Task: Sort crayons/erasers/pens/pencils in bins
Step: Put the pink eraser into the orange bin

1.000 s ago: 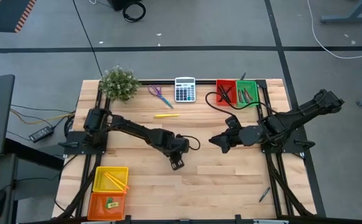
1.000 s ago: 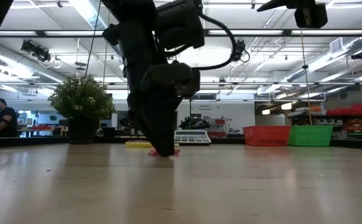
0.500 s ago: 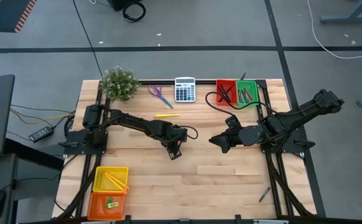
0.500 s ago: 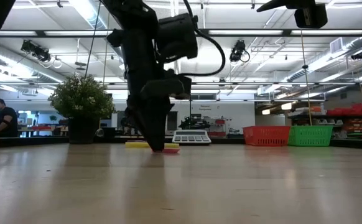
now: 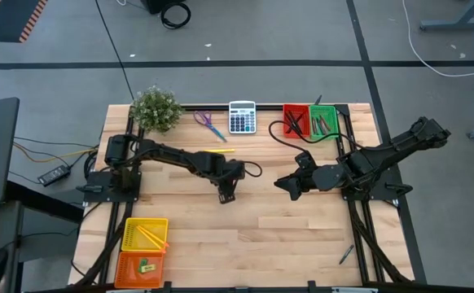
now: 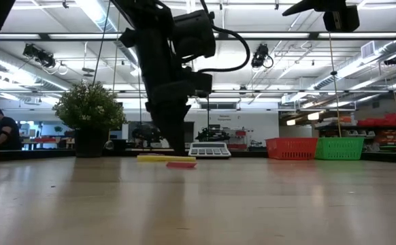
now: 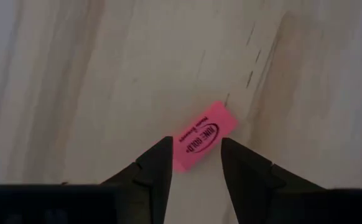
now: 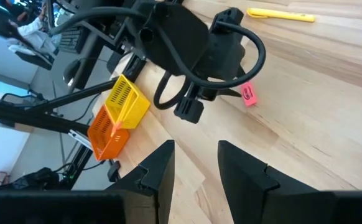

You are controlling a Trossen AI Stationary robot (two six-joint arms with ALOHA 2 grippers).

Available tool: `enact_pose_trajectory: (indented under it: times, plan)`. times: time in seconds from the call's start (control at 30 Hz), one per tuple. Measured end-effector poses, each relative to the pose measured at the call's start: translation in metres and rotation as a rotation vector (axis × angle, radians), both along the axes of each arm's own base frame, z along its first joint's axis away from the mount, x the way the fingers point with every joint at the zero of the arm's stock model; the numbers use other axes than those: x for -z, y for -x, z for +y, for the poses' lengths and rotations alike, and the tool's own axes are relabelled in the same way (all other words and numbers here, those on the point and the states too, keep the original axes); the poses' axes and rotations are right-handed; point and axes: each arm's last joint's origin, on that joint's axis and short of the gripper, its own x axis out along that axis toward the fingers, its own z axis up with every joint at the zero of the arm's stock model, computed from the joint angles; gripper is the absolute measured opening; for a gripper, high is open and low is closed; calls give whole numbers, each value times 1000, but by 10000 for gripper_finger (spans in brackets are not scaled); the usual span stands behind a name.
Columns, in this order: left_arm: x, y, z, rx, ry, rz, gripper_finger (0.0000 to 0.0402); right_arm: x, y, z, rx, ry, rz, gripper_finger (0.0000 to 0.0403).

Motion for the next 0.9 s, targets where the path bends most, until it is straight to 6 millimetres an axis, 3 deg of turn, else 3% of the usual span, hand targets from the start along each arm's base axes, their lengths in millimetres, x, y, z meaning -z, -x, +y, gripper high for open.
enact_pose_trajectory:
  times: [0.43, 0.7, 0.9]
  plan:
    - [-1, -1, -3, 497, -198, 46, 200, 0, 0, 0, 6, -11, -1, 129]
    - [-1, -1, 1, 535, -206, 44, 260, 0, 0, 0, 5, -9, -1, 129]
    - [11, 0, 5, 551, -140, 77, 244, 0, 0, -1, 37, 24, -11, 129]
